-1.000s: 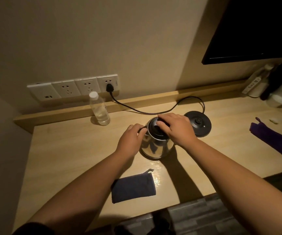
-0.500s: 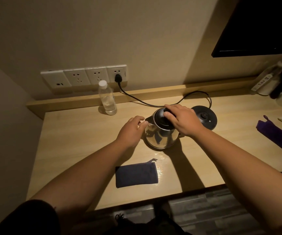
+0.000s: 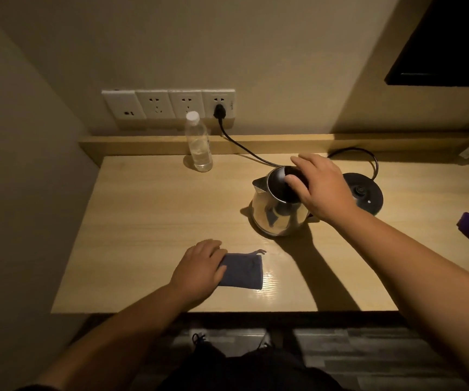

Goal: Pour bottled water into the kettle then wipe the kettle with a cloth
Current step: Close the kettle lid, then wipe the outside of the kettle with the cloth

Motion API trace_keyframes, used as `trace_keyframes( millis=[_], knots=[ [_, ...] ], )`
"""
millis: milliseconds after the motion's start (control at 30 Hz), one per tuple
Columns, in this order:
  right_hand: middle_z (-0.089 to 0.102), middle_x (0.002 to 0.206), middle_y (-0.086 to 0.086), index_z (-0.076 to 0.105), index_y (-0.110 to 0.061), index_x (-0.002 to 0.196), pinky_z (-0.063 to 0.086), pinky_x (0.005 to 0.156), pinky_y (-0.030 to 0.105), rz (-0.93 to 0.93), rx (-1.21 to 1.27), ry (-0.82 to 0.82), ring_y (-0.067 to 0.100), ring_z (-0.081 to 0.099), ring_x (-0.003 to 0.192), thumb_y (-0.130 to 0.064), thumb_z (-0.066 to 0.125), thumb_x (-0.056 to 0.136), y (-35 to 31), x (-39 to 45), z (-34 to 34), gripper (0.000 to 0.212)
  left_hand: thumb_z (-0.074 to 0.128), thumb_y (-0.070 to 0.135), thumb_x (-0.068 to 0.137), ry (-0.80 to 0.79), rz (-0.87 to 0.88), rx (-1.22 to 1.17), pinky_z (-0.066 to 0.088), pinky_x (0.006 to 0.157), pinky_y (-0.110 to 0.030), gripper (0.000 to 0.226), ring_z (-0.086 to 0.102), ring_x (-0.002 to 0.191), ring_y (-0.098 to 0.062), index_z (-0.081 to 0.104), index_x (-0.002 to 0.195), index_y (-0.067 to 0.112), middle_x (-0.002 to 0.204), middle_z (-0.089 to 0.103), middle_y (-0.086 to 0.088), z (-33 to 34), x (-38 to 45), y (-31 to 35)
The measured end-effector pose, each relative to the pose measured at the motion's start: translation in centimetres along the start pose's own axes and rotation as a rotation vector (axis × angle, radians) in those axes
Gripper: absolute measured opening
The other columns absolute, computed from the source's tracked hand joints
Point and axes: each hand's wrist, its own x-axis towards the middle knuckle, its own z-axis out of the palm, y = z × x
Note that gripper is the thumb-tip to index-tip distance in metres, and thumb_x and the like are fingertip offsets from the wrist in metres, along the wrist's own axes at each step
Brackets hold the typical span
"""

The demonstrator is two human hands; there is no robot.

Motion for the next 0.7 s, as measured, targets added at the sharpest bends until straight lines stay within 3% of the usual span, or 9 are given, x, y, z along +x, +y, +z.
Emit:
trace_keyframes(
  millis=[100,233,333,433,567,700],
  knots=[
    [0.061,0.123,0.007,0.063,-0.015,0.121,0.040,0.100,0.044,-0.233,0.009,0.077,0.024,0.051,0.117,-0.040,0.041,0.095,-1.6,-3.6,1.2,0.042,0.049,0.039,0.095,-0.064,0.035,0.077,0.024,0.114,-0.043,0.052,0.034,0.140,-0.030,0.047,0.141,0.015,0.150,0.041,-0.009,0.6,-1.0,0.6],
    [0.065,0.105,0.002,0.071,-0.016,0.102,0.047,0.084,0.036,-0.390,0.032,-0.192,0.021,0.057,0.096,-0.034,0.045,0.093,-2.5,-8.8,7.7,0.032,0.039,0.046,0.098,-0.114,0.062,0.091,0.005,0.118,-0.042,0.065,0.012,0.148,-0.029,0.025,0.152,0.012,0.161,0.019,-0.010,0.8,-1.1,1.6],
    [0.065,0.109,0.003,0.070,-0.016,0.104,0.047,0.081,0.039,-0.378,-0.013,-0.357,0.025,0.057,0.096,-0.033,0.047,0.089,-2.3,-10.6,11.8,0.033,0.031,0.052,0.099,-0.184,0.041,0.114,-0.004,0.118,-0.041,0.073,-0.003,0.149,-0.026,0.009,0.154,0.010,0.163,0.003,-0.010,1.0,-0.7,2.1],
    [0.062,0.119,0.010,0.063,-0.011,0.114,0.047,0.087,0.041,-0.367,-0.062,-0.391,0.029,0.055,0.103,-0.035,0.051,0.082,-2.2,-11.4,13.8,0.042,0.027,0.059,0.097,-0.256,0.019,0.140,-0.005,0.118,-0.043,0.079,-0.008,0.149,-0.025,0.002,0.154,0.010,0.163,-0.003,-0.011,1.8,-0.5,1.6],
    [0.052,0.137,0.018,0.052,-0.006,0.131,0.039,0.104,0.045,-0.388,-0.147,-0.427,0.034,0.048,0.123,-0.044,0.052,0.085,-1.8,-12.0,15.8,0.060,0.023,0.067,0.093,-0.258,0.024,0.165,-0.002,0.119,-0.047,0.086,-0.001,0.149,-0.028,0.003,0.154,0.010,0.163,0.003,-0.011,3.1,-0.9,1.5],
    [0.046,0.145,0.017,0.047,-0.007,0.138,0.036,0.108,0.046,-0.359,-0.184,-0.435,0.034,0.042,0.132,-0.048,0.050,0.088,-1.7,-12.6,17.0,0.064,0.024,0.073,0.089,-0.222,0.038,0.190,-0.001,0.119,-0.050,0.094,-0.003,0.149,-0.029,0.002,0.154,0.010,0.163,0.000,-0.011,3.7,-1.0,1.5]
  ],
)
